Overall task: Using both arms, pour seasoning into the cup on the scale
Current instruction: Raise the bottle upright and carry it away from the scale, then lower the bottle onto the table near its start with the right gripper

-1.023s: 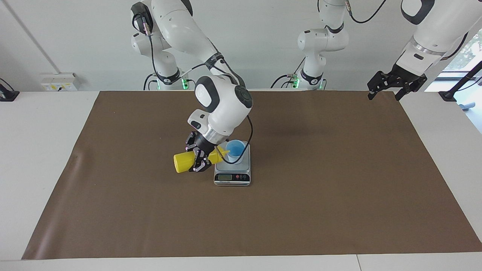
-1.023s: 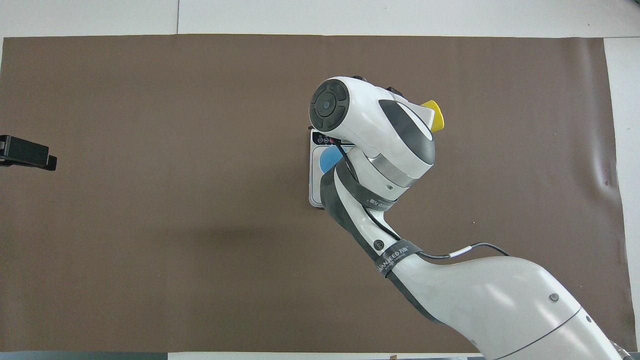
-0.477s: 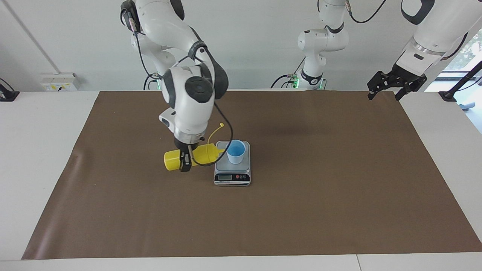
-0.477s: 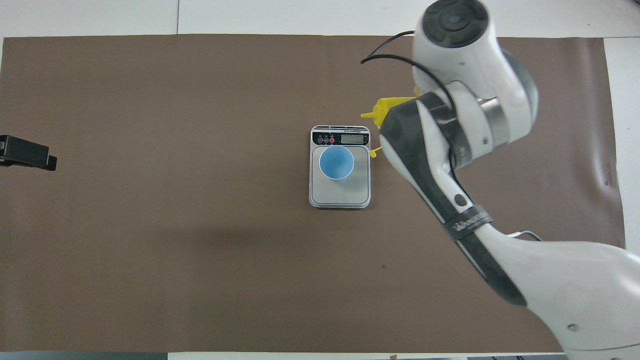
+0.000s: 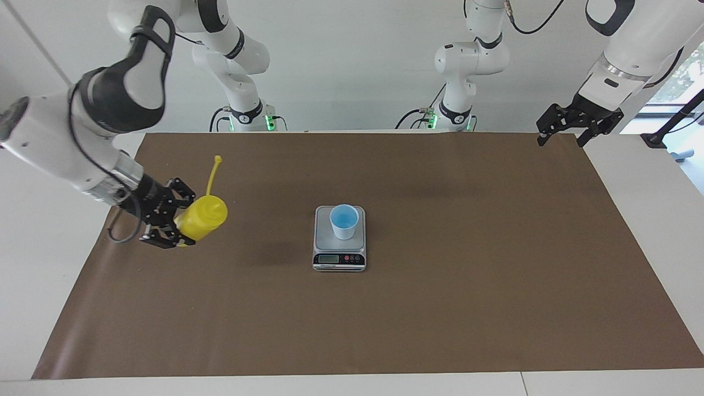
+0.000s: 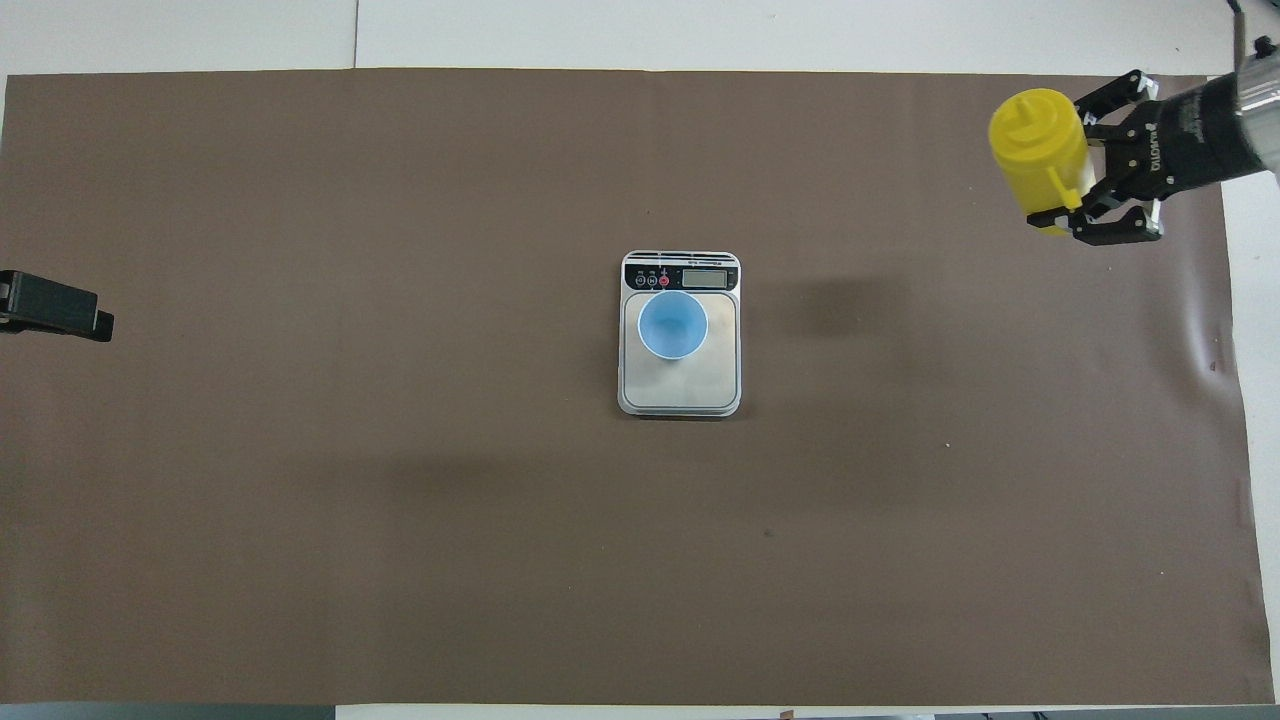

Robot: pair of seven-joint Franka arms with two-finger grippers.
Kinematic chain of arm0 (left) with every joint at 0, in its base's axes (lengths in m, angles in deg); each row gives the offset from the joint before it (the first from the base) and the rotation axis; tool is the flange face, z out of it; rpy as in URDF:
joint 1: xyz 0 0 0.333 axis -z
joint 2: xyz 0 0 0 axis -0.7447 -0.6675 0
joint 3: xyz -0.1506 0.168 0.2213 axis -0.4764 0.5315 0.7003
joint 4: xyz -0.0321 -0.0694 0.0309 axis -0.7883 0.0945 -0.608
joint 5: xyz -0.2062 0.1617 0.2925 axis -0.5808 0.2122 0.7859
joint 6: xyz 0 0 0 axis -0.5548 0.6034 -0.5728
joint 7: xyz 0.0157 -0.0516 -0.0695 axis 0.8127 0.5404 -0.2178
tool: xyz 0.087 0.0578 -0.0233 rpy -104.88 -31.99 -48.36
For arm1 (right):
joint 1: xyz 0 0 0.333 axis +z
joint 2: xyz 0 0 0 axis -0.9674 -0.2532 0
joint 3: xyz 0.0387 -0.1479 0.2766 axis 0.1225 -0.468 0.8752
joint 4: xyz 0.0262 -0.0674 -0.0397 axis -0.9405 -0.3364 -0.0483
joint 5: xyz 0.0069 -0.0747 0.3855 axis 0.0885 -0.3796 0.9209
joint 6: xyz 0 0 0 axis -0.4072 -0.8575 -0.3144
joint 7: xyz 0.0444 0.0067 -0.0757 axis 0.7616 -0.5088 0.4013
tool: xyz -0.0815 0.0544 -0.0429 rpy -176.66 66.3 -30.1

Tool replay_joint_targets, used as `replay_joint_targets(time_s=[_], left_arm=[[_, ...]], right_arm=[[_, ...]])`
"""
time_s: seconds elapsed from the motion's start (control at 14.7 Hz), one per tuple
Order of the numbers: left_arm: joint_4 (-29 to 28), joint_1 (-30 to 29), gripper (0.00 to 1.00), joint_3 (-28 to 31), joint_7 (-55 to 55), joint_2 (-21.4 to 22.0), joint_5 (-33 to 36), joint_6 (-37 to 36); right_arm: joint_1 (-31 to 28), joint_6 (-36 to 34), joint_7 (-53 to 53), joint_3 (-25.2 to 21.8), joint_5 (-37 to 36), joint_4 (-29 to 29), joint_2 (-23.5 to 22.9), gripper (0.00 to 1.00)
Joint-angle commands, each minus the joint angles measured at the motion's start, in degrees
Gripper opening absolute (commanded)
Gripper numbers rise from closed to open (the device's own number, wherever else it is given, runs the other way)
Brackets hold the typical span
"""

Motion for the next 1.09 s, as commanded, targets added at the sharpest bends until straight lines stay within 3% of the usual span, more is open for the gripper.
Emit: replay_joint_targets(time_s=[0.0,0.14,0.2,0.27,0.48,1.02], left_arm=[[-0.8,-0.5,1.00,-0.1,0.7,0.9,-0.7,-0.5],[-0.8,-0.5,1.00,-0.1,0.7,0.9,-0.7,-0.5],[-0.8,-0.5,1.00,-0.1,0.7,0.9,-0.7,-0.5],[-0.8,-0.5,1.00,-0.1,0.7,0.9,-0.7,-0.5],[-0.8,-0.5,1.00,-0.1,0.7,0.9,-0.7,-0.5],[-0.8,-0.5,1.00,-0.1,0.7,0.9,-0.7,-0.5]], right_arm=[[-6.9,4.5,14.0,1.0,12.4,-18.2,9.0,0.00],[-9.7,6.9,21.1,0.9,20.7,-27.8,12.0,0.00],[-11.3,6.5,21.6,0.9,23.3,-29.6,11.6,0.00],[-12.7,5.5,22.0,1.0,25.2,-30.8,10.8,0.00],[-16.7,1.6,36.4,1.0,32.7,-36.1,5.4,0.00],[-16.7,3.7,46.2,1.0,35.3,-37.7,-0.2,0.00]])
